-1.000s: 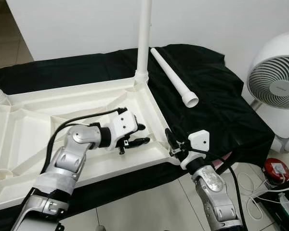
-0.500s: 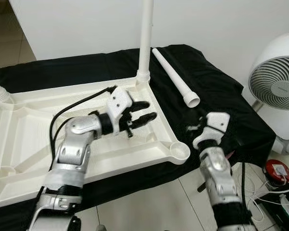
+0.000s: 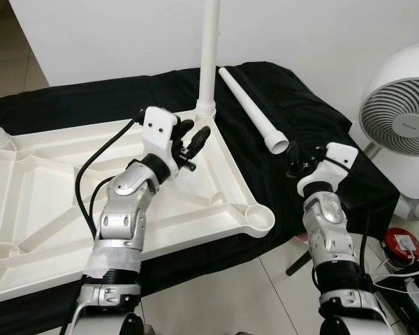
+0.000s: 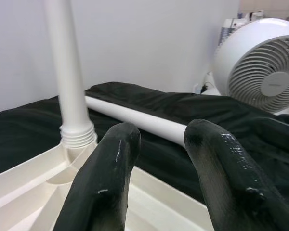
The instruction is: Building children table
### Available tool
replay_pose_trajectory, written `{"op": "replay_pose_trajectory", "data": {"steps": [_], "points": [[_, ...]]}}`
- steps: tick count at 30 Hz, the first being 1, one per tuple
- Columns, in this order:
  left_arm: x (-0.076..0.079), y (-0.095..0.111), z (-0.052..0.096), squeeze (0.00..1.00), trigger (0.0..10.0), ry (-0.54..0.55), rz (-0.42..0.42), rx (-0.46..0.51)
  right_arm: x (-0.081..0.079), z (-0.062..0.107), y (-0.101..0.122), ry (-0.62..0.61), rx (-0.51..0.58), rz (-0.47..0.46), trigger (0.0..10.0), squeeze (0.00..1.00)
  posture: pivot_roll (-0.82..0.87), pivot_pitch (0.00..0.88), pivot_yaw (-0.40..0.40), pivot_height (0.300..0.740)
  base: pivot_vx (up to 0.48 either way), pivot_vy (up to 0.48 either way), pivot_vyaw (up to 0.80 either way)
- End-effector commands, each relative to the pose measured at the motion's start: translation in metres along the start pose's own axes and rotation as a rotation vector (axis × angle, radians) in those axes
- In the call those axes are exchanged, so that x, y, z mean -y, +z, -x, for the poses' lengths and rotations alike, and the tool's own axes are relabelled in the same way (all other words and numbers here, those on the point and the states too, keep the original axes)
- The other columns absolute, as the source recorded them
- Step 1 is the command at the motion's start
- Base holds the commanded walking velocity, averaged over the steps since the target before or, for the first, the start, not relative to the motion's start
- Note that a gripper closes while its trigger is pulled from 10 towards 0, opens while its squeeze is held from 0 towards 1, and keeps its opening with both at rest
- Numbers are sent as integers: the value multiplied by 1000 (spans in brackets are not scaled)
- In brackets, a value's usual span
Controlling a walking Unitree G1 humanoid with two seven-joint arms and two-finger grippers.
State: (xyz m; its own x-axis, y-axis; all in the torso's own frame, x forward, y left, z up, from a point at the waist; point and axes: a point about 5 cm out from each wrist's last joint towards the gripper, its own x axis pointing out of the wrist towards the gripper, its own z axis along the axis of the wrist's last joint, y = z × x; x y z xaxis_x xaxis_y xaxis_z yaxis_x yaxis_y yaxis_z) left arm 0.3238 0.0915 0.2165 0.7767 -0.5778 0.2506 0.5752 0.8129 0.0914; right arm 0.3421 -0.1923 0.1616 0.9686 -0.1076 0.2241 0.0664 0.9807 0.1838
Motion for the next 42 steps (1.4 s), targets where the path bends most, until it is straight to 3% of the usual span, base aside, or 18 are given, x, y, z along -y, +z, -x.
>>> {"op": "replay_pose_trajectory", "data": {"steps": [1,2,3,5,6,18,31,42], "points": [[-4,-3,3,0,10000,117,-8,-23,-1,-2,-1,16,-2,-33,10000,1000,-27,105,10,740,0,0,0],[-2,-3,3,0,10000,132,-11,-23,-3,-4,-1,32,-2,-48,10000,1000,-27,105,10,740,0,0,0],[4,-5,4,0,10000,144,-13,-26,-6,-10,-1,53,-7,-74,10000,176,2,129,11,740,0,0,0],[8,-6,6,0,10000,151,-12,-28,-8,-13,0,66,-11,-91,10000,176,7,132,11,740,0,0,0],[11,-6,6,0,10000,159,-10,-29,-11,-17,-1,79,-24,-117,10000,0,16,140,12,740,0,0,0],[24,1,7,0,10000,161,27,-47,-26,-36,0,175,-44,-203,10000,0,47,211,14,740,0,0,0],[27,2,13,0,10000,163,29,-78,-31,-41,1,206,-36,-261,10000,0,70,249,23,740,0,0,0],[32,3,19,0,10000,183,37,-109,-42,-50,17,285,42,-295,10000,0,88,267,32,740,0,0,0]]}}
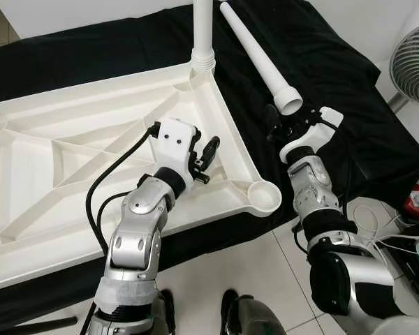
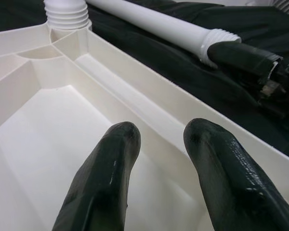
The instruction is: Building children table
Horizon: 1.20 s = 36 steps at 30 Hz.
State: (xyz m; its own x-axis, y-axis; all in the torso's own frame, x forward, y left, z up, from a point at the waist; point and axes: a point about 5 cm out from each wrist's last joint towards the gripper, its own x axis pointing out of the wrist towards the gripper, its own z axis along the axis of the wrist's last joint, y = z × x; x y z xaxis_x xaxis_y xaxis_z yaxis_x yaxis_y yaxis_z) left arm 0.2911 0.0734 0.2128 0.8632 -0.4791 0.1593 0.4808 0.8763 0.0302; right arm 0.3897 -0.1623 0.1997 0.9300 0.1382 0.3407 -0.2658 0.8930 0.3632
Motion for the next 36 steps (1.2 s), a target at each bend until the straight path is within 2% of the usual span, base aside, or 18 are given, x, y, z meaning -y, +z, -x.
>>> {"op": "replay_pose_trajectory", "data": {"steps": [1,9,20,32,33,34,35,36], "points": [[-2,-1,3,0,10000,61,5,-8,-3,-1,-2,22,7,-15,10000,0,89,267,31,740,0,0,0],[0,-1,5,0,10000,62,13,-17,-7,-8,5,44,25,-17,10000,0,90,268,36,740,0,0,0],[-1,1,6,0,10000,66,9,-30,-9,-27,24,42,34,-31,10000,0,100,285,43,740,0,0,0],[-2,3,9,0,10000,79,6,-38,-12,-35,28,61,-2,-41,10000,0,117,302,51,740,0,0,0],[-2,3,10,0,10000,80,6,-39,-13,-37,29,66,-3,-44,3412,0,127,309,59,740,0,0,0],[-2,3,10,0,10000,80,6,-39,-13,-37,29,66,-3,-44,3412,0,127,309,59,740,0,0,0],[-2,4,10,0,10000,79,4,-41,-14,-38,30,74,-4,-48,353,0,134,314,63,740,0,0,0],[-2,4,10,0,10000,79,4,-41,-14,-38,30,74,-4,-48,353,0,134,314,63,740,0,0,0]]}}
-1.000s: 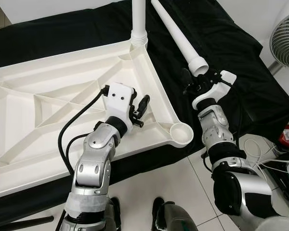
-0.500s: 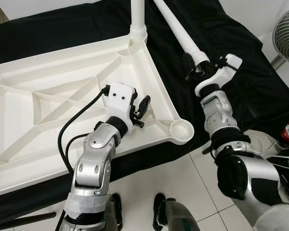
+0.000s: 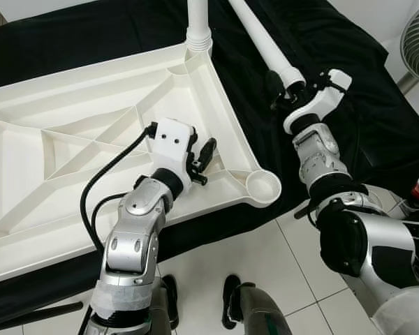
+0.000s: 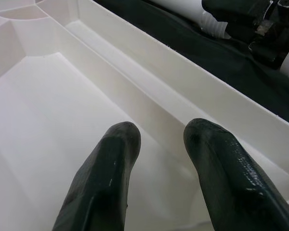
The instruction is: Building children table
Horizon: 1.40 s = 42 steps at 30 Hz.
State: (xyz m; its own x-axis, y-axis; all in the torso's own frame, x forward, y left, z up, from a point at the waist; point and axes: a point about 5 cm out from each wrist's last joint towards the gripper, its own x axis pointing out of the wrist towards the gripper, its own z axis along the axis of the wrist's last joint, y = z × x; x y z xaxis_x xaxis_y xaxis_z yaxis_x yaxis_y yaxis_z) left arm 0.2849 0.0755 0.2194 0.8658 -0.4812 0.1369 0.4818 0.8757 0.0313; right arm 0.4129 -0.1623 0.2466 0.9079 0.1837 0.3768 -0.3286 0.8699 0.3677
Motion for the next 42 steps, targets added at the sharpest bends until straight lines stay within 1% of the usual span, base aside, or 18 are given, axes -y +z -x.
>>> {"op": "replay_pose_trajectory", "data": {"steps": [1,11,16,17,18,22,23,24,25,27,29,31,32,33,34,35,37,42], "points": [[-3,-3,5,0,10000,78,4,-22,-5,-2,-3,25,-21,-22,0,0,140,317,66,740,0,0,0],[-2,-4,8,0,10000,72,-3,-33,-7,-6,1,41,-12,-23,0,0,142,319,65,740,0,0,0],[-2,-4,6,0,10000,77,0,-34,-8,-5,3,60,2,3,0,0,129,310,55,740,0,0,0],[-3,-5,5,0,10000,79,7,-33,-7,-4,5,53,30,71,10000,0,127,305,51,740,0,0,0],[-3,-5,5,0,10000,79,7,-33,-7,-4,5,53,30,71,10000,0,127,305,51,740,0,0,0],[-3,-5,5,0,10000,78,19,-35,-6,-2,7,45,51,147,10000,0,119,297,44,740,0,0,0],[-3,-4,4,0,10000,75,23,-30,-7,0,8,48,66,192,10000,0,111,290,38,740,0,0,0],[-3,-4,4,0,10000,75,23,-30,-7,0,8,48,66,192,10000,0,111,290,38,740,0,0,0],[-4,-3,3,0,10000,63,26,-22,-7,1,9,42,86,237,10000,0,103,279,32,740,0,0,0],[-4,-3,3,0,10000,63,26,-22,-7,1,9,42,86,237,10000,0,103,279,32,740,0,0,0],[-9,3,0,0,10000,34,20,5,-6,6,13,37,133,344,10000,0,82,248,18,740,0,0,0],[-9,3,0,0,10000,34,20,5,-6,6,13,37,133,344,10000,0,82,248,18,740,0,0,0],[-13,7,-1,0,10000,22,13,23,-6,8,16,36,148,382,10000,0,72,232,14,740,0,0,0],[-13,7,-1,0,10000,22,13,23,-6,8,16,36,148,382,10000,0,72,232,14,740,0,0,0],[-18,13,-2,0,10000,11,-9,53,-6,11,20,34,172,433,10000,0,56,201,3,740,0,0,0],[-18,13,-2,0,10000,11,-9,53,-6,11,20,34,172,433,10000,0,56,201,3,740,0,0,0],[-26,21,-3,0,10000,-5,-55,82,-9,16,24,45,194,499,10000,0,41,177,0,740,0,0,0],[-33,30,-6,0,10000,-34,-51,76,-17,23,34,48,270,574,10000,0,22,138,-8,740,0,0,0]]}}
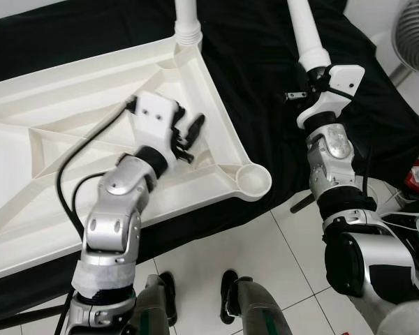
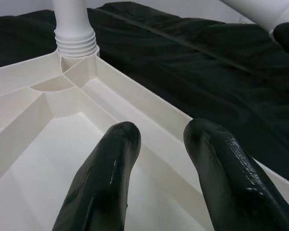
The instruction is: Building children table
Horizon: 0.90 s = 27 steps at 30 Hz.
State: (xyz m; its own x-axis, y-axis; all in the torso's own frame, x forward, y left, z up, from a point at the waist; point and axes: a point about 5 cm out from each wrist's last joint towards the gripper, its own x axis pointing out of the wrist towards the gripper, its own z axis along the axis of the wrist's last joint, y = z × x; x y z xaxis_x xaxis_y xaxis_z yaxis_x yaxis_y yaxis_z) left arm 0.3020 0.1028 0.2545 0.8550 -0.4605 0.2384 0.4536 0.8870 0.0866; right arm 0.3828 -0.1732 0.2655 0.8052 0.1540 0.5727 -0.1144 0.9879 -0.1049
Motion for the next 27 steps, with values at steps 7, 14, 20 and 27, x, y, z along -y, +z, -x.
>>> {"op": "replay_pose_trajectory", "data": {"steps": [7,14,20,27], "points": [[-4,5,-3,0,10000,-121,59,6,-15,4,29,49,169,83,10000,0,9,99,0,740,0,0,0],[-5,19,-1,0,10000,-264,76,51,-24,5,56,94,294,116,10000,0,5,85,16,740,0,0,0],[-8,25,-5,0,10000,-347,80,46,-33,2,75,146,373,151,10000,0,3,75,30,740,0,0,0],[-8,36,-11,0,10000,-436,118,61,-40,-2,89,201,434,176,10000,0,3,69,35,740,0,0,0]]}}
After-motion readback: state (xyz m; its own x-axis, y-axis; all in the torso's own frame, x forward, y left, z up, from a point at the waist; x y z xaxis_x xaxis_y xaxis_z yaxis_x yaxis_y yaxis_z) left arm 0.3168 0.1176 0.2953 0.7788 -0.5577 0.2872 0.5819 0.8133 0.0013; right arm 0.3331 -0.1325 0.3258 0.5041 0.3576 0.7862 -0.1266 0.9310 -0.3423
